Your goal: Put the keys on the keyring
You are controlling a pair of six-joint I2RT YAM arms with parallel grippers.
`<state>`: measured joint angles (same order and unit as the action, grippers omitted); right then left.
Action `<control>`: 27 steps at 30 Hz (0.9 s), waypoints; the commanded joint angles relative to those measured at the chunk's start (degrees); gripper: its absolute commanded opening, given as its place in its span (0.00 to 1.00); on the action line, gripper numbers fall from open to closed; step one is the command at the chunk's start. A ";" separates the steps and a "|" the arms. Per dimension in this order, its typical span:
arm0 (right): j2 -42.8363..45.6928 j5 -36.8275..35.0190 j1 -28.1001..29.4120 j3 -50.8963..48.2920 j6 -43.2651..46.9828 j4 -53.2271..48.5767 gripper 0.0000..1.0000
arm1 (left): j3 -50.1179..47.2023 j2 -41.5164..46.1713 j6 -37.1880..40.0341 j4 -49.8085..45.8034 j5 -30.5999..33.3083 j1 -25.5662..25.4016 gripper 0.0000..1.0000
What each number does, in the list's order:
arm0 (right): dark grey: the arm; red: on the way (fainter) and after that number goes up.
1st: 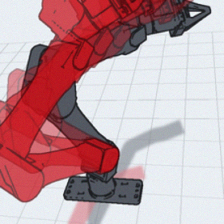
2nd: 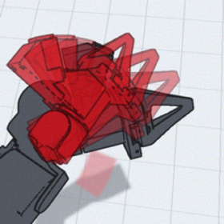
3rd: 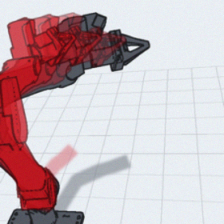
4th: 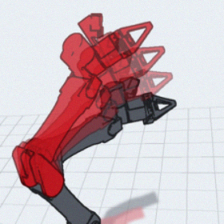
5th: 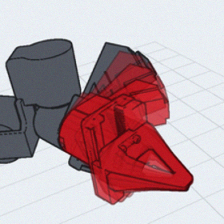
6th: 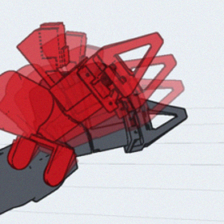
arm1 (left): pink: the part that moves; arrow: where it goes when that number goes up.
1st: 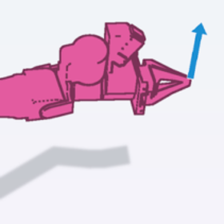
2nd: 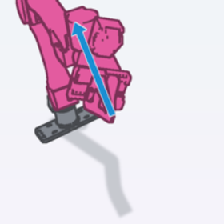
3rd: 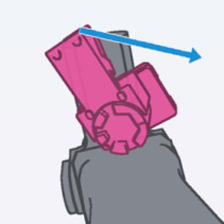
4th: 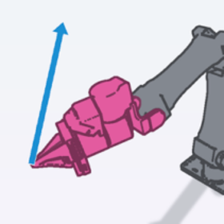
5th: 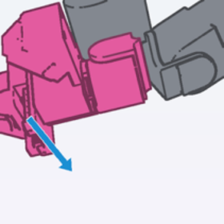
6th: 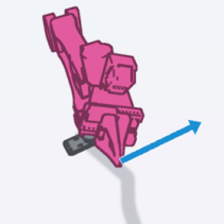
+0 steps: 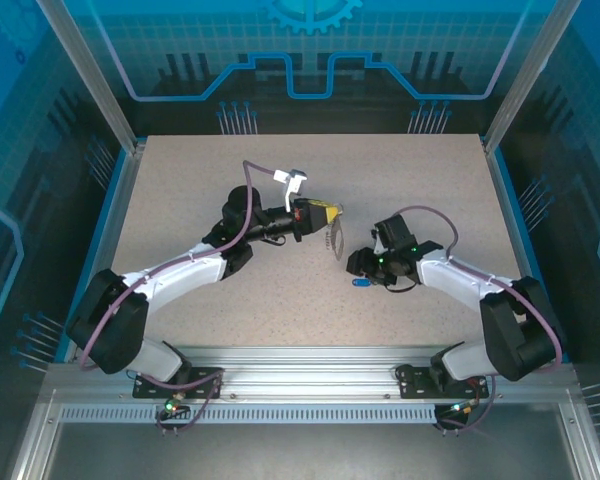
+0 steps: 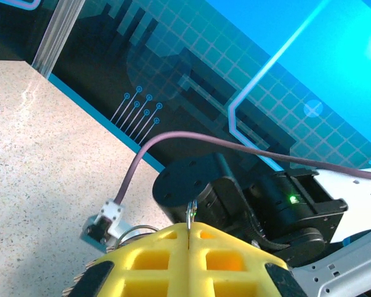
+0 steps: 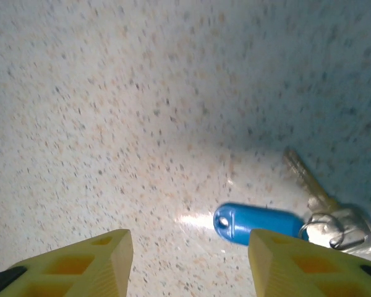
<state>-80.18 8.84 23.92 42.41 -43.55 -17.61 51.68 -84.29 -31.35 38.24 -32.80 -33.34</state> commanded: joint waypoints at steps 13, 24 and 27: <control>3.34 -9.14 -2.83 -2.43 -5.22 -8.70 0.44 | 2.97 -1.03 1.21 0.06 -0.60 -0.84 0.00; -3.18 -9.26 -2.59 0.39 -7.76 -9.12 0.54 | 2.56 -1.23 1.03 1.45 -0.78 -0.80 0.00; -4.24 -9.37 -2.60 0.40 -8.23 -8.46 0.53 | 2.30 -1.19 0.92 1.86 -0.87 -0.78 0.00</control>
<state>-83.46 0.16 21.63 41.50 -50.41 -25.28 52.38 -85.36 -31.33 37.26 -32.82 -33.67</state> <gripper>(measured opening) 0.529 0.064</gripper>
